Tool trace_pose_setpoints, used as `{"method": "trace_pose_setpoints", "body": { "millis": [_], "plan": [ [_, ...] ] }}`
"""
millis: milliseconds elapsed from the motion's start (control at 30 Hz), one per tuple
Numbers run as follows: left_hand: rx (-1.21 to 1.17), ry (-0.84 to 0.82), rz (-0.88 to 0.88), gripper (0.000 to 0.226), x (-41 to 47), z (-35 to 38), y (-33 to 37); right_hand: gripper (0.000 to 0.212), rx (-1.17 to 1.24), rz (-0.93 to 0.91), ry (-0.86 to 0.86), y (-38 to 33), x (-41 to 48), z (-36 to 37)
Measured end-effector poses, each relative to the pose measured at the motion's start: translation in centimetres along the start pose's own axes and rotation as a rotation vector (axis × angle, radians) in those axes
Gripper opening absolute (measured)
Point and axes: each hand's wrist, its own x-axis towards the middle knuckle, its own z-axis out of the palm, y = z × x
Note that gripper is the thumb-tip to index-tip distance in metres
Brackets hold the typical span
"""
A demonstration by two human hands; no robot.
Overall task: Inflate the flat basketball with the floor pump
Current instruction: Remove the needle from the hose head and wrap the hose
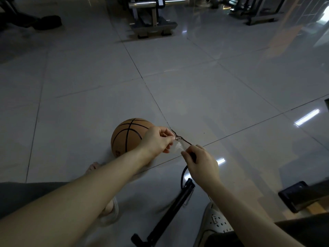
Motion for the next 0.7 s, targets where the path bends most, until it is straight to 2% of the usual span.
{"method": "trace_pose_setpoints", "body": {
  "millis": [100, 233, 300, 433, 500, 567, 700],
  "plan": [
    [0.053, -0.061, 0.006, 0.006, 0.2, -1.1, 0.6, 0.027, -0.093, -0.137, 0.026, 0.2, -0.4, 0.4],
    [0.067, -0.140, -0.103, 0.015, 0.5, -0.9, 0.5, 0.020, -0.084, -0.299, 0.005, 0.4, -0.3, 0.8],
    [0.014, -0.161, -0.110, 0.017, 0.5, -0.6, 0.3, 0.019, 0.064, -0.228, -0.037, -0.2, -0.4, 0.9],
    [-0.201, -0.117, -0.072, 0.012, -0.1, -0.2, -0.3, 0.024, 0.508, 0.103, -0.172, -1.7, -0.4, 0.0],
    [-0.261, -0.070, -0.072, 0.012, -0.1, -0.3, -0.8, 0.023, 0.637, 0.199, -0.195, -1.8, -0.2, -0.7],
    [-0.316, -0.070, -0.107, 0.008, 0.0, -0.6, -1.0, 0.021, 0.749, 0.245, -0.206, -1.7, -0.1, -1.1],
    [-0.418, -0.189, -0.209, 0.004, 0.0, -1.2, -1.1, 0.017, 0.854, 0.235, -0.259, -1.4, 0.1, -1.4]
  ]
}}
